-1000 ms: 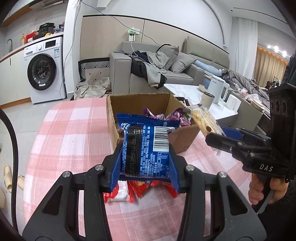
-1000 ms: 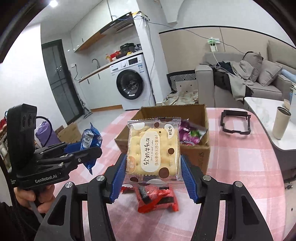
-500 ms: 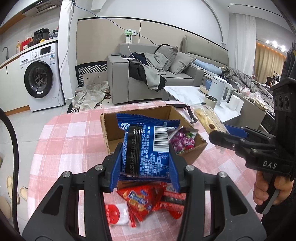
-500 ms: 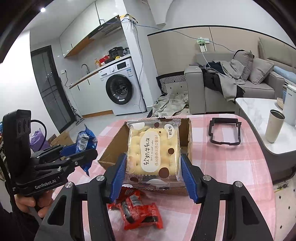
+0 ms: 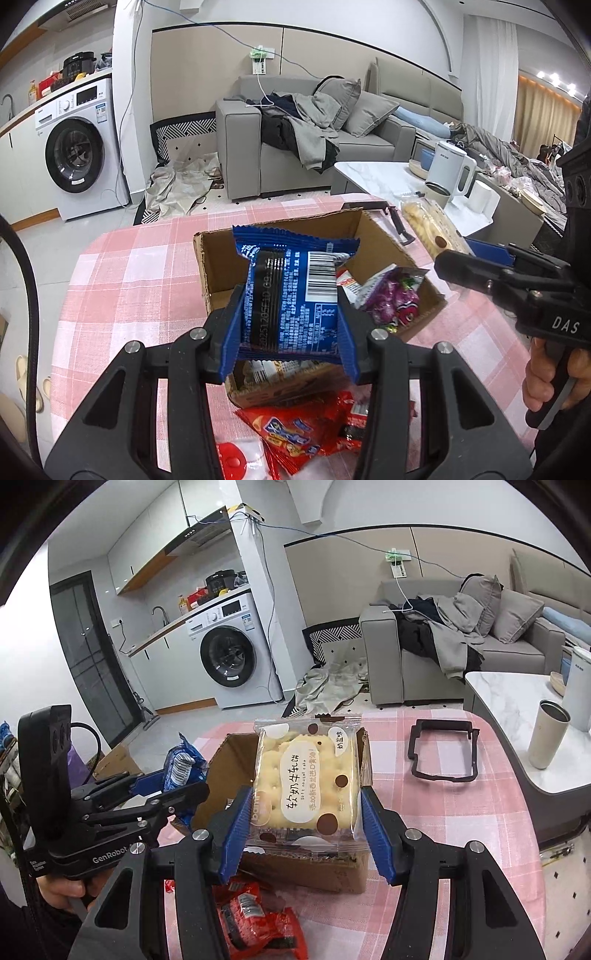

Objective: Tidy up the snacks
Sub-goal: 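Lift and carry the blue pack and cracker pack over the box with both grippers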

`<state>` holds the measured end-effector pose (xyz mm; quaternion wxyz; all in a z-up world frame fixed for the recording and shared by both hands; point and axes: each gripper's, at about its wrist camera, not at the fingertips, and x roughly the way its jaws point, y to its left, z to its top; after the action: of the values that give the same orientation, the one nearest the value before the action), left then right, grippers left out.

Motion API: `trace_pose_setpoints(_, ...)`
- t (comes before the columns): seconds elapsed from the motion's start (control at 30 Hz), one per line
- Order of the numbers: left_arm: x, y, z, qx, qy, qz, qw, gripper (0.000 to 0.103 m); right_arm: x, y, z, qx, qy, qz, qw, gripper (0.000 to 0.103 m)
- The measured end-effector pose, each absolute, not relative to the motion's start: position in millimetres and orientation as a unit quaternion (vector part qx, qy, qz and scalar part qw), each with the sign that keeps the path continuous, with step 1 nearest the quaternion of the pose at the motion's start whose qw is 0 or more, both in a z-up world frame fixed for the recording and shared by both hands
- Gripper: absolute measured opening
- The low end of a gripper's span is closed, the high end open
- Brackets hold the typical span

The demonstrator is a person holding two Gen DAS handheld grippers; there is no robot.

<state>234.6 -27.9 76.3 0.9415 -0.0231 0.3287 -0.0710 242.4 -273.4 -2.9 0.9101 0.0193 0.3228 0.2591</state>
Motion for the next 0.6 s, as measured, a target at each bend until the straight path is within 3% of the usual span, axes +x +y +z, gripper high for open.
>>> trace_pose_setpoints(0.6, 284.0, -19.8, 41.1, -0.03, 0.353, -0.061, 0.933, 0.041, 289.2, -238.2, -27.0, -0.007, 0.35, 0.254, 0.902, 0.058)
